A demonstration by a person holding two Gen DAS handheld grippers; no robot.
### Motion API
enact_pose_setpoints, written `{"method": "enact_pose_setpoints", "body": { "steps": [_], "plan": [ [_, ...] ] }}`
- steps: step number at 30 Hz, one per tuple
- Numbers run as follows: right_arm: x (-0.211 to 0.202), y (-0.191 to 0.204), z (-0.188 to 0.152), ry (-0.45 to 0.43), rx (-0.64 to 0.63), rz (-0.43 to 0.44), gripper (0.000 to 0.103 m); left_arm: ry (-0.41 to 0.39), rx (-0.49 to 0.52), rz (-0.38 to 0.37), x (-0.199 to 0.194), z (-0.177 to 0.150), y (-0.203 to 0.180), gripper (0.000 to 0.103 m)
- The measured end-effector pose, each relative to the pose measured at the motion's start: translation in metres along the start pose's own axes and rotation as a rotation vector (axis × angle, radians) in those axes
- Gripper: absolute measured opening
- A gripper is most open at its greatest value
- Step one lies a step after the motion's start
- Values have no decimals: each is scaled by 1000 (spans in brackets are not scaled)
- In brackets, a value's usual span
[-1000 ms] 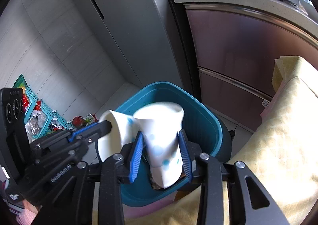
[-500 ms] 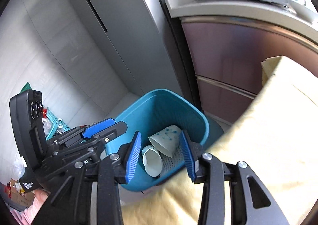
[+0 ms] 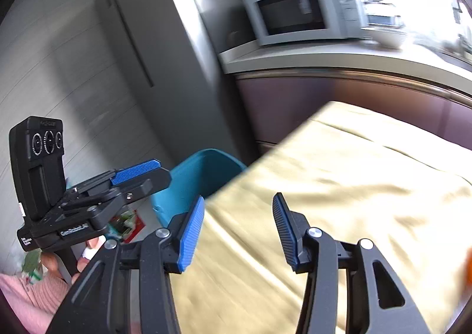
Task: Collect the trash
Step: 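Move both open tools back over the tissue and orange peel, then grasp the orange peel with the left tool while the right tool grasps the white tissue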
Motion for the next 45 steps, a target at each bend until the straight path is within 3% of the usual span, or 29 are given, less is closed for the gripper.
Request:
{"method": "enact_pose_setpoints", "body": {
  "steps": [4, 13, 19, 22, 33, 42, 44, 45],
  "plan": [
    [-48, -40, -33, -49, 87, -83, 46, 41, 104, -97, 18, -6, -62, 53],
    [-140, -126, -119, -165, 337, -277, 46, 178, 314, -263, 62, -54, -203, 53],
    [-184, -168, -174, -196, 466, -411, 49, 241, 451, -307, 83, -70, -262, 53],
    [-188, -188, -192, -180, 518, -427, 51, 281, 479, -329, 98, -71, -287, 53],
    [-169, -204, -219, -134, 582, -401, 54, 392, 536, -320, 146, -76, -337, 50],
    [-160, -209, -223, -113, 593, -386, 54, 447, 565, -281, 167, -76, -350, 46],
    [-158, -212, -224, -109, 596, -380, 49, 447, 580, -276, 168, -77, -352, 46],
    [-158, -213, -225, -108, 600, -375, 40, 449, 585, -281, 168, -77, -353, 47]
  ]
}}
Point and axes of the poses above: each gripper's, at about its wrist camera, not at the fingertips, and x roughly the way its jaws point, y to its left, z to its top, the point moved 6 cm from there along x, roughly the way its jaws point, and after that the axes turned 14 degrees about y, right-handed, at the moved point
